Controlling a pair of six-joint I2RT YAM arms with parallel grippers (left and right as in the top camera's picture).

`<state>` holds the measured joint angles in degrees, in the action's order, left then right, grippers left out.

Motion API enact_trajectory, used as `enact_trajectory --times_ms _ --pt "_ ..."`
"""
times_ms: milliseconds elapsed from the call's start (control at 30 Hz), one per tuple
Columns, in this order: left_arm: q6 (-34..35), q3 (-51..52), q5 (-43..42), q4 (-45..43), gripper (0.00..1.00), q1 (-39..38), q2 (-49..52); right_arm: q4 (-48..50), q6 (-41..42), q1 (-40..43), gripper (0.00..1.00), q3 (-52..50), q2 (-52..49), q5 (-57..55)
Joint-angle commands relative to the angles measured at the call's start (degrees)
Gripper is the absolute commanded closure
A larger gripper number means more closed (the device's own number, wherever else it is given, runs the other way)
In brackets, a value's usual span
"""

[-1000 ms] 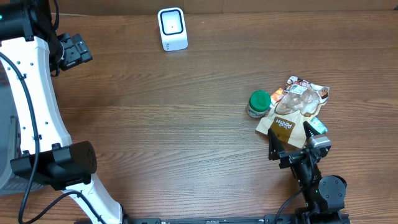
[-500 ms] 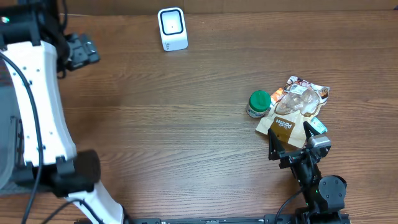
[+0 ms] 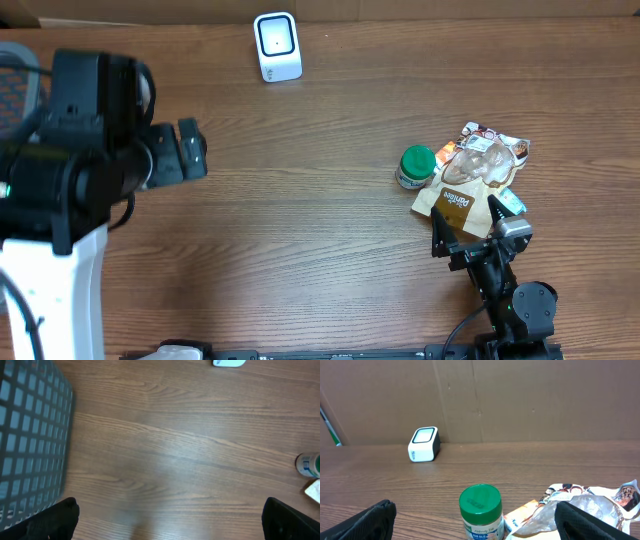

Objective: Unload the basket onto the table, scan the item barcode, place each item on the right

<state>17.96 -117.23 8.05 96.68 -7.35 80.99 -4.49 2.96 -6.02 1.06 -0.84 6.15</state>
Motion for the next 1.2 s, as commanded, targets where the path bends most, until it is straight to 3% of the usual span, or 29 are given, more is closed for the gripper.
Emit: enact_trajectory --times_ms 0,300,500,867,1167 --pt "-1.2 3.6 1.6 -0.8 0.00 0.3 -3.5 0.3 0.0 0.2 0.00 -0.6 0.7 0.0" --pt "-1.3 25.6 -2.9 -31.1 0.00 0.9 -18.0 0.3 0.0 0.2 0.00 -0.6 0.7 0.0" --pt "-1.3 49.3 -10.6 -52.9 0.00 4.5 -31.9 0.3 0.0 0.2 0.00 -0.6 0.7 0.0" --pt "-1.3 90.4 -10.8 -86.6 0.00 4.8 -57.8 0.3 0.0 0.2 0.00 -0.6 0.7 0.0" --pt "-1.3 107.5 -9.0 -93.1 0.01 4.7 -72.4 0.3 0.0 0.2 0.00 -0.6 0.7 0.0"
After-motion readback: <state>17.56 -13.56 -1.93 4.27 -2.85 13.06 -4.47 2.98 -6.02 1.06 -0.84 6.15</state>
